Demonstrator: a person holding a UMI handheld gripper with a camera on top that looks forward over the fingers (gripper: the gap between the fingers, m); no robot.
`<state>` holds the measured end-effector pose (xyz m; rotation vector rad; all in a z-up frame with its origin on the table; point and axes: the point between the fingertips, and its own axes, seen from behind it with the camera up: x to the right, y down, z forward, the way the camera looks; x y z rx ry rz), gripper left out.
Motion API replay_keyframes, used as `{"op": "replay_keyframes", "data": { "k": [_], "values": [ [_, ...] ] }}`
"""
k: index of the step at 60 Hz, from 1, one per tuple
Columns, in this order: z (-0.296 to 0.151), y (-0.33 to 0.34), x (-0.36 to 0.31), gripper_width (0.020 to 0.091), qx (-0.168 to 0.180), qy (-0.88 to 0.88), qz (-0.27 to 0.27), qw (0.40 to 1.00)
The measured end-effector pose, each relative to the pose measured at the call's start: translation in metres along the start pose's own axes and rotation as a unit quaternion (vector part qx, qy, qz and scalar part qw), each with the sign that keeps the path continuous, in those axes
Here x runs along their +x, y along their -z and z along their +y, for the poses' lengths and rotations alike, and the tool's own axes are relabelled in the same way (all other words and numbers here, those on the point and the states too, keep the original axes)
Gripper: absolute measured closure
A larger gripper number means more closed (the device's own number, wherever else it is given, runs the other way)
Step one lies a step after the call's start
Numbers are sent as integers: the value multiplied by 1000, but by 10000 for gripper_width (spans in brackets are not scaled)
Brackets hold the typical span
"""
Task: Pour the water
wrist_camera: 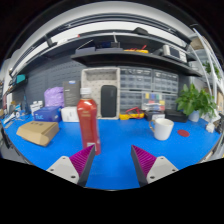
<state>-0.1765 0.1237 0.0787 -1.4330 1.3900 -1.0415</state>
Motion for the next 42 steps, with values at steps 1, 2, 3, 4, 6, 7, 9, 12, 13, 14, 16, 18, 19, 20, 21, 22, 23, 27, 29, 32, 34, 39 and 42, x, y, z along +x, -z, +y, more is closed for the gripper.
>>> {"op": "replay_keyframes", "data": {
  "k": [1, 2, 3, 4, 6, 7, 9, 12, 13, 14, 16, 18, 19, 20, 21, 22, 23, 27, 29, 32, 34, 39, 42],
  "values": [
    [-1, 0, -6, 378, 0, 2, -10, 1000],
    [-2, -1, -13, 376, 2, 3, -20, 1000],
    [-4, -2, -21, 370, 4, 4, -27, 1000],
    [-5, -5, -28, 370, 5, 5, -33, 999],
    [-6, -10, -38, 371, 5, 7, -40, 999],
    [-7, -13, -43, 370, 4, 7, -43, 999],
    [-9, -12, -28, 371, 3, 9, -49, 999],
    [-16, -27, -64, 371, 9, 9, -53, 998],
    [-18, -30, -67, 371, 12, 10, -54, 998],
    [-20, -34, -70, 370, 14, 9, -55, 998],
    [-25, -41, -74, 370, 16, 9, -56, 998],
    [-29, -48, -77, 372, 18, 10, -58, 998],
    [-32, -51, -79, 372, 20, 10, -59, 998],
    [-34, -55, -81, 372, 22, 10, -61, 998],
    [-37, -58, -83, 372, 24, 11, -62, 998],
    [-39, -61, -85, 371, 26, 12, -64, 998],
    [-41, -65, -87, 372, 26, 13, -64, 998],
    [-46, -80, -93, 374, 26, 16, -68, 997],
    [-48, -85, -95, 376, 27, 19, -69, 997],
    [-50, -95, -96, 384, 25, 24, -66, 997],
    [-49, -101, -96, 405, 23, 24, -63, 997],
    [-46, -114, -96, 443, 19, 22, -59, 998],
    [-47, -119, -91, 563, 22, 20, -50, 998]
  ]
}}
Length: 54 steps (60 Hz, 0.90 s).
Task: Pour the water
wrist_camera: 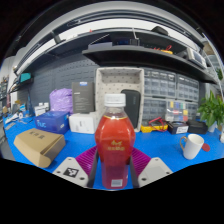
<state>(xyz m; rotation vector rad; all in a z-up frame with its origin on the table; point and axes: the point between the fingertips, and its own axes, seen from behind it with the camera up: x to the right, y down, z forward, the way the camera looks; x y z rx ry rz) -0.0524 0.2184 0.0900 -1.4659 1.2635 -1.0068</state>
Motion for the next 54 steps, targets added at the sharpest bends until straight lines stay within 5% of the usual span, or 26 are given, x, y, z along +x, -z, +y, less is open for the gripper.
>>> {"op": "replay_keyframes", "data": {
  "k": [2, 11, 12, 13, 35, 45, 54],
  "values": [
    [-1, -2, 7, 663, 4, -6, 13, 1000],
    [-4, -3, 9, 788, 21, -29, 15, 999],
    [-4, -3, 8, 741, 23, -27, 14, 999],
    [-3, -3, 8, 829, 23, -25, 14, 999],
    [-2, -10, 14, 832, 2, -60, 4, 998],
    [-16, -22, 42, 831, -27, -223, -4, 974],
    [-51, -25, 87, 831, -6, -399, -5, 917]
  ]
}}
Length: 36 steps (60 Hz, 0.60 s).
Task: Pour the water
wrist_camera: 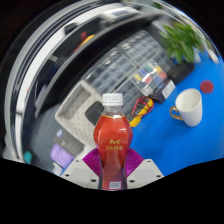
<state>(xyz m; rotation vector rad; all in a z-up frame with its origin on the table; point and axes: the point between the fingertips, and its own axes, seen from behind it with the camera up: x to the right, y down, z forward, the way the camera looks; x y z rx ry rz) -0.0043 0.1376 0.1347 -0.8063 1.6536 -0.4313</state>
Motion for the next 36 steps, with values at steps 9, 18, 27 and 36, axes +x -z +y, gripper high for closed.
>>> {"op": "replay_keyframes", "data": {
  "k": [9, 18, 27, 36],
  "values": [
    [-41, -4, 19, 832, -4, -220, -22, 975],
    [-69, -3, 31, 832, -13, -330, -37, 943],
    [-85, -6, 46, 833, -27, -428, -39, 903],
    [-94, -7, 60, 832, -32, -511, -46, 858]
  ]
}}
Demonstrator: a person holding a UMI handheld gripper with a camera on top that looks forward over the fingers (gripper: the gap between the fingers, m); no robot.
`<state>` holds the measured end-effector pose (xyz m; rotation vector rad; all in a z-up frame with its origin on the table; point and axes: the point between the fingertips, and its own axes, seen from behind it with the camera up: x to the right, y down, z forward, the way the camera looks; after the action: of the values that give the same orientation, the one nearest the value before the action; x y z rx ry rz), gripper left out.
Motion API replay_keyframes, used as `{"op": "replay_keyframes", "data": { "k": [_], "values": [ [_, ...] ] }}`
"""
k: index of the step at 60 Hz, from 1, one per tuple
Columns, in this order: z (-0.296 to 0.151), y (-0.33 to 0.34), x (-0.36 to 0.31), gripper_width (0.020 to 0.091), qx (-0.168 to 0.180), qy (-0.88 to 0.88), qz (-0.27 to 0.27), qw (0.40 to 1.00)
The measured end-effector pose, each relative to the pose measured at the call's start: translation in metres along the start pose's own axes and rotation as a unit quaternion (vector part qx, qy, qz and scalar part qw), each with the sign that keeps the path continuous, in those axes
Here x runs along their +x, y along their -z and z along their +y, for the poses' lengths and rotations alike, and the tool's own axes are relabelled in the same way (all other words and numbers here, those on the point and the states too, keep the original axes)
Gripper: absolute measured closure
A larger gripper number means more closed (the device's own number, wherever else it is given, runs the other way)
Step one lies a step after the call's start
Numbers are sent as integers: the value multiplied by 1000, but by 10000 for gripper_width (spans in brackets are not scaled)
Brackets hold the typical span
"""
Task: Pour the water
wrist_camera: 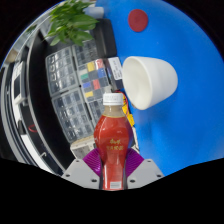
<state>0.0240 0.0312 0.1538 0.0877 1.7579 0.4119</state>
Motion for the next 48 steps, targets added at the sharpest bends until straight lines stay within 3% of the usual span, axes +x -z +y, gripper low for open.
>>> {"op": "replay_keyframes", "data": {
  "k": [13, 25, 37, 41, 48],
  "values": [
    [-14, -4, 4, 832, -10, -95, 3, 995],
    [-16, 0, 4, 831, -7, -61, 16, 998],
    [-20, 15, -53, 831, -11, 211, 23, 977],
    [-30, 20, -83, 832, -11, 326, 19, 945],
    [-63, 33, -136, 829, 29, 515, 25, 857]
  ]
}}
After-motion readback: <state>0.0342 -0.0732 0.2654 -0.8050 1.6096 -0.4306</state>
